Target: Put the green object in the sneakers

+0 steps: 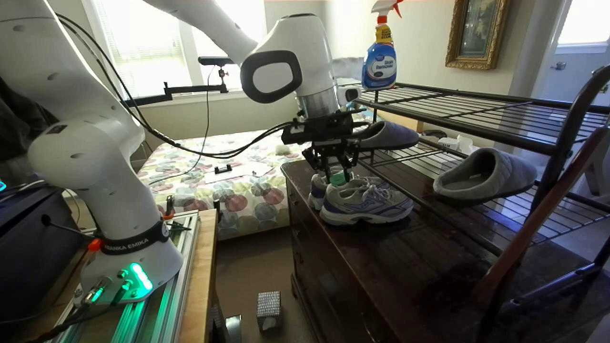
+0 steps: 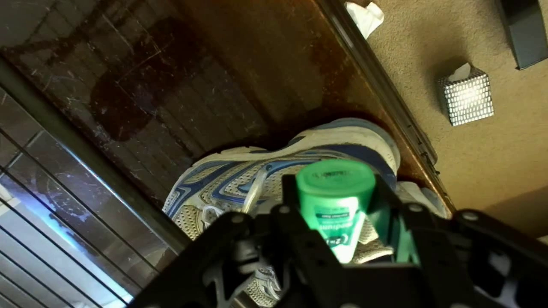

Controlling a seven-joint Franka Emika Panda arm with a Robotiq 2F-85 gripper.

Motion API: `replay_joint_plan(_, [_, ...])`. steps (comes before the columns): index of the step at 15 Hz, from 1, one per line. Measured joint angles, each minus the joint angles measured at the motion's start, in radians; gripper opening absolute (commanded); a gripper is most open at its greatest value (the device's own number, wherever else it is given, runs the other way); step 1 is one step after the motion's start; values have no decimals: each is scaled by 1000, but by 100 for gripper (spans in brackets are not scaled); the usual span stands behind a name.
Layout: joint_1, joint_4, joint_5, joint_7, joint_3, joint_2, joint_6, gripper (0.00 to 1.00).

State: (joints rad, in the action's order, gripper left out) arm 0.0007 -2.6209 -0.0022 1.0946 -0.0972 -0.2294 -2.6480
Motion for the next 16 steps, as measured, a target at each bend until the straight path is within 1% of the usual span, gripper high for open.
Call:
replay_joint_plan(1, [-3,0,-21,-16,3,0,0,18])
replay_joint_plan(2, [-11,0,-70,-50,13,1,-1,18])
replay_joint_plan(6, [-47,0,-346,-226,76,3,-30,18])
replay_joint_plan(8, [-51,0,-453,-286,96,3,-30,18])
replay_joint_plan(11, [-51,0,-573,-331,115,7,-30,18])
replay_joint_plan(16, [-41,1,-719,-354,146,38,-3,18])
